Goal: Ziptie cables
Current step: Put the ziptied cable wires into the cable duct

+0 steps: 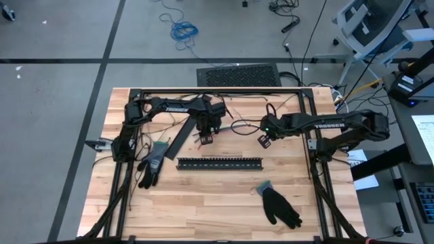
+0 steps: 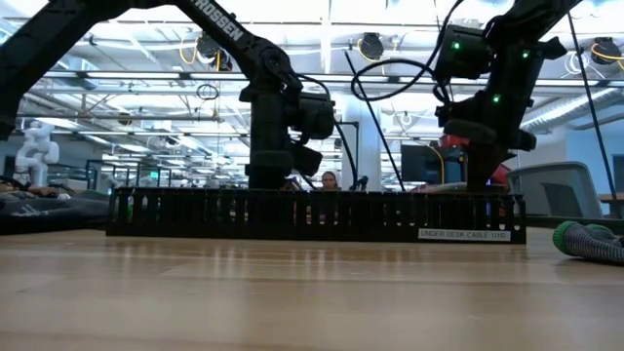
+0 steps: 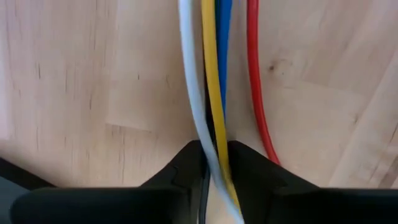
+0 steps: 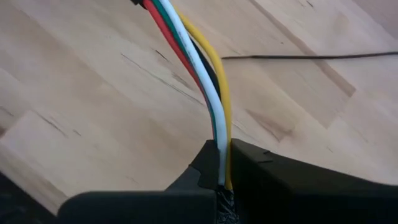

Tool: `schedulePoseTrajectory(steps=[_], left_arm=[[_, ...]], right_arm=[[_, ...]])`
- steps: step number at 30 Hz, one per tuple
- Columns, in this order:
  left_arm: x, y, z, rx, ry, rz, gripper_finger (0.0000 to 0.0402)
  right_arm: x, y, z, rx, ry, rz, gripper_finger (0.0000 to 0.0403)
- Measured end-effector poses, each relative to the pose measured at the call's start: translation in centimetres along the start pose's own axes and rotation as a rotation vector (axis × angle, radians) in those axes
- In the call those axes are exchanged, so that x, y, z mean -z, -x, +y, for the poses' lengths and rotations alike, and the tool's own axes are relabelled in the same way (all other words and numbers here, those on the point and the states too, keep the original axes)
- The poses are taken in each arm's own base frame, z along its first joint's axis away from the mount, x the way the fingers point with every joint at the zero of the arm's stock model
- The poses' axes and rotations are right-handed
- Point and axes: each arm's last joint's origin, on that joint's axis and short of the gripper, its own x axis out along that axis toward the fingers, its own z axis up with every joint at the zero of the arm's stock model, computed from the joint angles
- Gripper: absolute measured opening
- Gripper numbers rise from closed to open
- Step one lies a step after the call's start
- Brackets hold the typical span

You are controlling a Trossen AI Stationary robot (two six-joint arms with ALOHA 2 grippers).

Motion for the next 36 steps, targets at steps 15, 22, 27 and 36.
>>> schedulePoseTrajectory(steps=[15, 22, 27, 36], left_arm=[[-1.9, 4.1, 1.8, 0.054, 0.051, -0.105, 0.016], [-1.5, 3.5, 1.6, 0.142, 0.069, -0.091, 0.016], [-1.6, 3.4, 1.5, 0.149, 0.061, -0.1, 0.016], [-1.9, 3.5, 1.5, 0.142, 0.055, -0.136, 0.016]], right_arm=[[-0.2, -1.6, 0.6, 0.019, 0.038, 0.025, 0.0], [-0.2, -1.5, 0.6, 0.017, 0.051, 0.023, 0.0], [-0.2, -1.5, 0.6, 0.017, 0.052, 0.023, 0.0], [-0.3, -1.5, 0.5, 0.034, 0.054, 0.002, 0.0]])
